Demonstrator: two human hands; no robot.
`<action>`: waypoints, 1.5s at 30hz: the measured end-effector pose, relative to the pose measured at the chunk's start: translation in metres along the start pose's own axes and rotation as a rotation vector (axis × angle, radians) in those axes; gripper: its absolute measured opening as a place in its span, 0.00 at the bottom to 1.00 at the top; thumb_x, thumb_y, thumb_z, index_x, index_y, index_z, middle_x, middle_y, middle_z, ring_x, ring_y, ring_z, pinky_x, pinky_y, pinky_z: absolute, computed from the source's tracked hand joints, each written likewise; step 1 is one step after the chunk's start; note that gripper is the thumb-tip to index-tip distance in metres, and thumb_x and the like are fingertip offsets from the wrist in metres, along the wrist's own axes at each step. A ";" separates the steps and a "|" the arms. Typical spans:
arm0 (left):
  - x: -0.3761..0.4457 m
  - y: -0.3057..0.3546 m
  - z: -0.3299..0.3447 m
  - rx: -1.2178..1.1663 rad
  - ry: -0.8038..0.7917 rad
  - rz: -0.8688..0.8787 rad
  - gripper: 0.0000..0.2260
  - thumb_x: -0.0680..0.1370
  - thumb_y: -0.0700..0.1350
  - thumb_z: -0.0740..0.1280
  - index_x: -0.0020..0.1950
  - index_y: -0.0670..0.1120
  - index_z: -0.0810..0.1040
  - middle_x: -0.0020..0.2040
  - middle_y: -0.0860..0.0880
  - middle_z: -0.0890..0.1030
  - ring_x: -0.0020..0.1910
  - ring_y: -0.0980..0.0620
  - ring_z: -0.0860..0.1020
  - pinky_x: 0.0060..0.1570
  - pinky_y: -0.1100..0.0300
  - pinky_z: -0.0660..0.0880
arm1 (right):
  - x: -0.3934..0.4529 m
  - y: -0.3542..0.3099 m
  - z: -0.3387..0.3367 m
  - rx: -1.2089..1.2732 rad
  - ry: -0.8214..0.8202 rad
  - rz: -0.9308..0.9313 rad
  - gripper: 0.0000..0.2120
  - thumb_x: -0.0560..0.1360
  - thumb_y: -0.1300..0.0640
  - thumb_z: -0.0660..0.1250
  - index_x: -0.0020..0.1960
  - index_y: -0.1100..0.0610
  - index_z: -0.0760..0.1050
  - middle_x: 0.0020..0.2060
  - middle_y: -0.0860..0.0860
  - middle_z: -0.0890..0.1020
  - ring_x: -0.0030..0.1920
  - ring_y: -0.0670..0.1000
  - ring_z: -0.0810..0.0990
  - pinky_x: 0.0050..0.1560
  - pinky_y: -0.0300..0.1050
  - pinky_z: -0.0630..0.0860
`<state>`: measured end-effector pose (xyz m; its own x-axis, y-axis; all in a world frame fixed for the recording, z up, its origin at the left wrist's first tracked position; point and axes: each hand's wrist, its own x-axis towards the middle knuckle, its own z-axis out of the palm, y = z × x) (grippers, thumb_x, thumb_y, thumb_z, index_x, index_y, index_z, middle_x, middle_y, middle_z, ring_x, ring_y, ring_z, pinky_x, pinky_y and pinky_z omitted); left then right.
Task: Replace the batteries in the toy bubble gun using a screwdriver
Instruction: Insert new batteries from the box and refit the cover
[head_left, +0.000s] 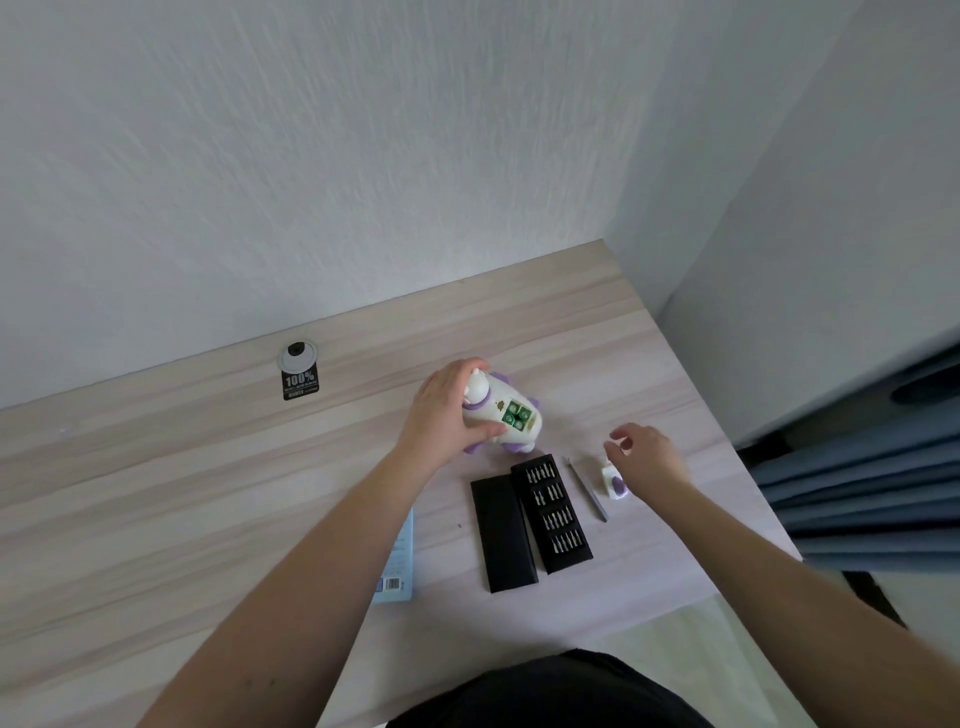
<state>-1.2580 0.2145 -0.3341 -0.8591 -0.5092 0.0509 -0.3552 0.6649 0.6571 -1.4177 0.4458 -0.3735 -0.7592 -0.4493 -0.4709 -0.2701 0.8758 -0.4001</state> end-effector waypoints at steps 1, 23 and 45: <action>0.000 0.001 0.000 -0.002 0.003 -0.003 0.35 0.61 0.50 0.80 0.65 0.49 0.71 0.57 0.54 0.75 0.57 0.49 0.74 0.60 0.52 0.70 | -0.004 0.005 0.004 -0.071 0.007 0.059 0.17 0.78 0.48 0.61 0.64 0.52 0.72 0.58 0.52 0.77 0.53 0.53 0.78 0.55 0.48 0.73; -0.002 0.002 0.007 0.001 0.022 -0.079 0.35 0.61 0.55 0.79 0.64 0.51 0.71 0.58 0.53 0.77 0.56 0.50 0.75 0.58 0.48 0.73 | -0.016 0.025 0.035 -0.249 0.061 0.024 0.08 0.79 0.53 0.61 0.47 0.58 0.72 0.46 0.55 0.77 0.40 0.53 0.72 0.39 0.44 0.68; -0.003 0.010 0.005 0.044 0.058 -0.052 0.35 0.60 0.54 0.81 0.62 0.48 0.72 0.58 0.54 0.78 0.56 0.50 0.76 0.59 0.55 0.71 | -0.020 -0.092 0.012 0.183 0.443 -0.779 0.13 0.74 0.56 0.65 0.52 0.64 0.79 0.39 0.55 0.83 0.37 0.56 0.81 0.37 0.46 0.78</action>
<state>-1.2609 0.2254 -0.3315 -0.8170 -0.5733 0.0620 -0.4152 0.6595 0.6267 -1.3704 0.3719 -0.3370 -0.5696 -0.7595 0.3141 -0.7319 0.2949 -0.6143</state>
